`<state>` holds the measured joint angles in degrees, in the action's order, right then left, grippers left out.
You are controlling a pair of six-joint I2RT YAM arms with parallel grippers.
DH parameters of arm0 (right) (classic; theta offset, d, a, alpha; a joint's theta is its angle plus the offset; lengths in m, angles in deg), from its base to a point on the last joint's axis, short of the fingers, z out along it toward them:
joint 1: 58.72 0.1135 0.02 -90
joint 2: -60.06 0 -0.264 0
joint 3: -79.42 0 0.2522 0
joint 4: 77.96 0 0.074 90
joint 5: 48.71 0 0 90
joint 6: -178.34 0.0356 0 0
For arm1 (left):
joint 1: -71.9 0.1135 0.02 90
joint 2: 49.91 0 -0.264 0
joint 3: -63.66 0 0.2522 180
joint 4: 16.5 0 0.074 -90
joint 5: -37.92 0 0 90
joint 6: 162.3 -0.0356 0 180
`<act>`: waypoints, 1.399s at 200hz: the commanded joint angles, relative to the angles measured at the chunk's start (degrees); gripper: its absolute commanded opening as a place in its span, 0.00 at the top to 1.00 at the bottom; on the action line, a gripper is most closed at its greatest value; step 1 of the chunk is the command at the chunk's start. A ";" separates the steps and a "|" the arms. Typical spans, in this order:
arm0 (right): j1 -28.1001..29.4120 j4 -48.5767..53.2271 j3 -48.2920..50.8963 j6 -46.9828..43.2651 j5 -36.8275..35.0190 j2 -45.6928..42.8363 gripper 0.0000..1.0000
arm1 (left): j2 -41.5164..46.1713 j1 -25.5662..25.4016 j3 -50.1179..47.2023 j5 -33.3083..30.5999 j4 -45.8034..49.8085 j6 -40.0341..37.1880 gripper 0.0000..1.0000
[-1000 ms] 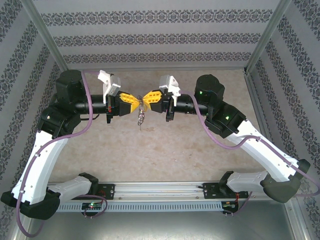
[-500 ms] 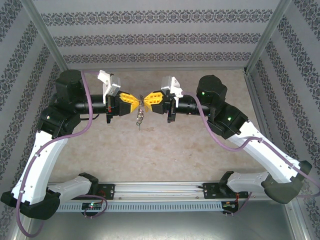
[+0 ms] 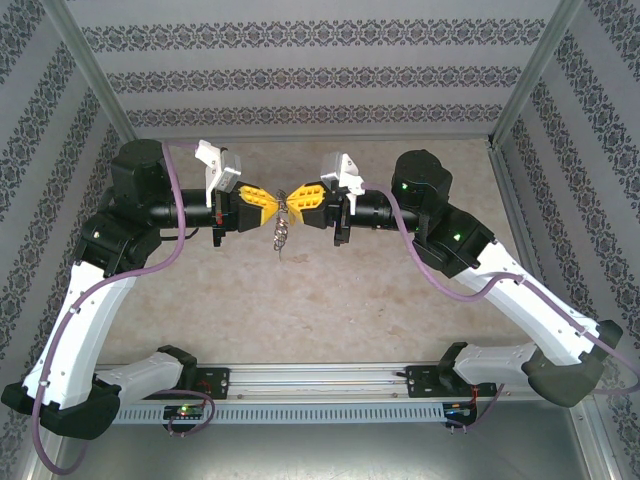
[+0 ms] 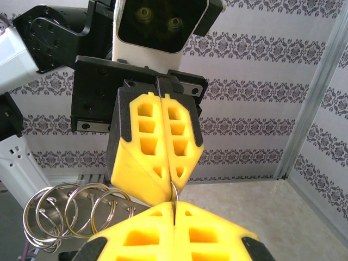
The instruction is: Put the keys on the keyring
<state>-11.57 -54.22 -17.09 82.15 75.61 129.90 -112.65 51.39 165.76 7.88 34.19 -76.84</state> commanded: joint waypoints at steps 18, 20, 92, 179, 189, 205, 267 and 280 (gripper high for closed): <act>0.66 -1.85 -0.14 0.29 0.26 0.12 1.00 | 0.48 0.41 1.81 1.77 -0.99 -1.12 1.00; 0.66 -1.75 -0.14 0.35 0.23 0.18 1.00 | 0.44 0.39 1.79 1.81 -0.98 -1.10 1.00; 0.66 -1.36 0.12 -0.40 -1.54 -0.40 1.00 | 0.52 0.40 1.53 1.74 -0.98 -1.17 1.00; 0.71 -1.54 -0.05 -0.39 -1.54 -0.21 1.00 | 0.21 0.46 1.70 1.73 -0.91 -1.53 1.00; 0.66 -1.38 -0.14 -0.46 -1.54 -0.23 1.00 | 0.10 0.40 1.78 1.73 -0.83 -1.62 1.00; 0.66 -1.12 -0.14 -0.59 -1.62 -0.27 1.00 | 0.02 0.46 1.92 1.66 -0.70 -1.70 1.00; 0.66 -1.02 0.19 -0.51 -1.72 -0.67 1.00 | -0.18 0.45 1.89 1.73 -0.64 -1.88 1.00; 0.66 -0.89 0.21 -0.48 -1.95 -0.85 1.00 | -0.18 0.40 1.87 1.74 -0.68 -1.88 1.00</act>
<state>-11.57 -54.20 -17.09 82.08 74.80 129.90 -112.98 51.39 165.80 7.86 34.19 -76.95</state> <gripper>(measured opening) 0.064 0.043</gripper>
